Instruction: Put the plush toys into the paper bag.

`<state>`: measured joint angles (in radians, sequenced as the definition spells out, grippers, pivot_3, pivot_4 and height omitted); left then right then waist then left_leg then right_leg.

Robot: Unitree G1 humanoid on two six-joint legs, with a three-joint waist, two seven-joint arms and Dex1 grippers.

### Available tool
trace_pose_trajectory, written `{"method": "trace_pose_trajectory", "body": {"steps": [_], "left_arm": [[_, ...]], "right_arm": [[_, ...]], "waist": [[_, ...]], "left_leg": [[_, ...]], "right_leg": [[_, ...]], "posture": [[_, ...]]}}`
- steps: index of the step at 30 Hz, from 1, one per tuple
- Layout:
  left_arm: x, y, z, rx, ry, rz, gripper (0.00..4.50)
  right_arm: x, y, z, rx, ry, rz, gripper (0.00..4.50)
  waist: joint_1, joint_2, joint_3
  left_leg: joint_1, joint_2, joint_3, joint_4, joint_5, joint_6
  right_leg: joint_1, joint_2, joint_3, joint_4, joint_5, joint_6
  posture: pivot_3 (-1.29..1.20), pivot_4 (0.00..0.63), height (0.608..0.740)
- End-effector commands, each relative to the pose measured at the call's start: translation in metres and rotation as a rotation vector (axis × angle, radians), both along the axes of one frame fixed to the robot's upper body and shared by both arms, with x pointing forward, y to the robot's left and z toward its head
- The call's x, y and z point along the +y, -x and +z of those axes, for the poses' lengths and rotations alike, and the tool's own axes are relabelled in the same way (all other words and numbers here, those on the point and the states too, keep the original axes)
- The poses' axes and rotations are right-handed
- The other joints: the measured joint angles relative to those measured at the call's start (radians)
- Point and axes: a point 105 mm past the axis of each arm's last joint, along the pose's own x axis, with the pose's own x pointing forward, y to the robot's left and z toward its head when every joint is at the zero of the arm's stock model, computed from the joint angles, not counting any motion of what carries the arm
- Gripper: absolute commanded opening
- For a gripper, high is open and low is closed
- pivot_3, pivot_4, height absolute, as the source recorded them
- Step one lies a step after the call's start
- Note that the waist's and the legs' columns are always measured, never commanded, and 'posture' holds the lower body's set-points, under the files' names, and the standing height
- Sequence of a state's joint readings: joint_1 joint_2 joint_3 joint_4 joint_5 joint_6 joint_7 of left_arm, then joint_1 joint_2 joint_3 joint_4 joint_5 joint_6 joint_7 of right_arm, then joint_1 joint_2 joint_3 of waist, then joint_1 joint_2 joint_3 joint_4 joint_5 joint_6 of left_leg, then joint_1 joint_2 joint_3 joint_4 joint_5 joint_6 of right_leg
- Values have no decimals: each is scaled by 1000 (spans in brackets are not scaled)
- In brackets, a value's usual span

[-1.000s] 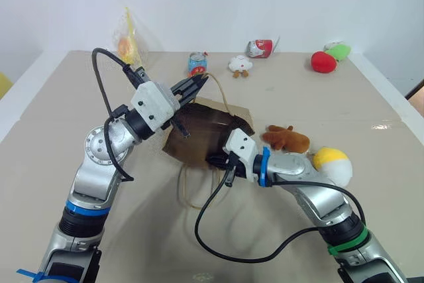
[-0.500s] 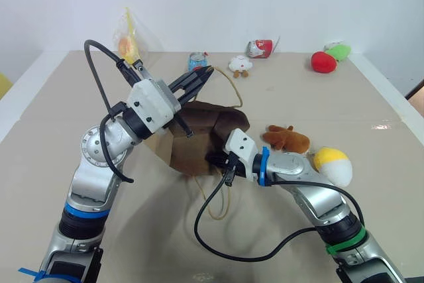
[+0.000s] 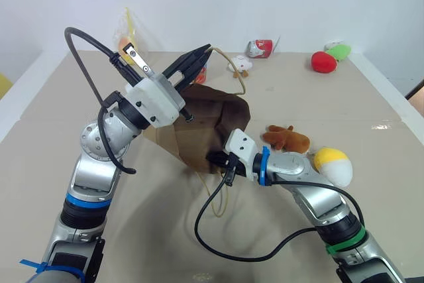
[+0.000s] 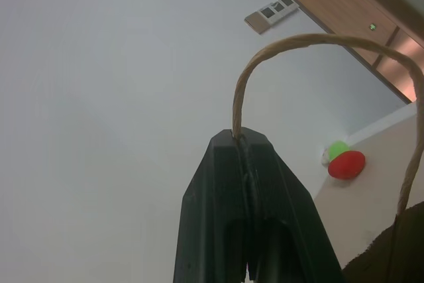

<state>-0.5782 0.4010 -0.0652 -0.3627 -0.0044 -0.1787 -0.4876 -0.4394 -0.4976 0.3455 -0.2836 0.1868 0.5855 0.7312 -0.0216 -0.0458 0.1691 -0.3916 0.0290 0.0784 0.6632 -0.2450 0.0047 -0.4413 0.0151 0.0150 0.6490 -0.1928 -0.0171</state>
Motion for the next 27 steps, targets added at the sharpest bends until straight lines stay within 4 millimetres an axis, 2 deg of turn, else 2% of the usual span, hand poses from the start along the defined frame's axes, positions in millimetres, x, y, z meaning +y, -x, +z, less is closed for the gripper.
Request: {"method": "trace_pose_trajectory", "body": {"steps": [1, 6, 14, 16, 19, 20, 21, 22, 24, 25, 27], "left_arm": [[1, 5, -1, 11, 10, -14, 0], [1, 10, 3, 4, 39, -14, 0], [2, 10, 6, -36, 22, -7, 0], [1, 8, -1, -5, 18, -14, 0], [4, 1, -27, 98, 5, -3, 0], [6, -7, -36, 97, -35, 62, 0], [15, -19, -36, 84, -28, 167, 0], [24, -24, -28, 135, 117, 181, 0], [17, -21, -38, 181, 112, 134, 0], [21, -22, -44, 241, 157, 126, 0], [27, -27, -56, 256, 101, 165, 0]], "right_arm": [[1, -3, 10, -42, -11, 9, 54], [2, -5, 10, -60, -4, 14, 54], [-11, -33, 15, -139, 18, -58, 54], [-14, -38, 8, -152, 33, -78, 54], [-14, -38, -6, -129, 32, -95, 54], [-15, -37, -12, -120, 37, -97, 54], [-14, -35, -16, -116, 39, -96, 54], [-14, -35, -20, -99, 32, -111, 54], [-13, -37, -27, -79, 24, -127, 54], [-11, -37, -29, -72, 17, -135, 54], [-9, -40, -31, -69, 14, -145, 54]], "waist": [[-1, 0, 0], [0, 0, 0], [0, 0, 0], [0, 0, 0], [-2, 0, 0], [-1, 0, 0], [0, 0, 0], [1, 0, 0], [1, -1, -1], [0, -2, -1], [-3, -1, -2]], "left_leg": [[0, 0, 0, 0, 0, 0], [0, 0, 0, 0, 0, 0], [0, 0, 0, 0, 0, 0], [0, 0, 0, 0, 0, 0], [0, 0, 1, -1, 0, 0], [1, 0, 1, -1, 0, 0], [0, 0, 1, -1, 0, 0], [0, 0, 1, -1, 0, 0], [0, 0, 0, -1, 0, 0], [0, 0, 0, 0, 0, 0], [2, 0, 2, 0, 0, 0]], "right_leg": [[0, 0, 0, 0, 0, 0], [0, 0, 0, 0, 0, 0], [0, 0, 0, 0, 0, 0], [0, 0, 0, 0, 0, 0], [0, 0, 1, 0, 0, 0], [0, 0, 2, 0, 0, 0], [0, 0, 1, 0, 0, -1], [0, 0, 1, 0, 0, -1], [0, 0, 0, 0, 1, -1], [0, 0, 0, 0, 1, -1], [1, -1, 2, 0, 1, 0]], "posture": [[0, 150, 740], [0, 150, 740], [0, 150, 740], [0, 150, 740], [0, 150, 740], [0, 150, 740], [0, 150, 740], [0, 150, 740], [0, 150, 740], [0, 150, 740], [0, 150, 740]]}}
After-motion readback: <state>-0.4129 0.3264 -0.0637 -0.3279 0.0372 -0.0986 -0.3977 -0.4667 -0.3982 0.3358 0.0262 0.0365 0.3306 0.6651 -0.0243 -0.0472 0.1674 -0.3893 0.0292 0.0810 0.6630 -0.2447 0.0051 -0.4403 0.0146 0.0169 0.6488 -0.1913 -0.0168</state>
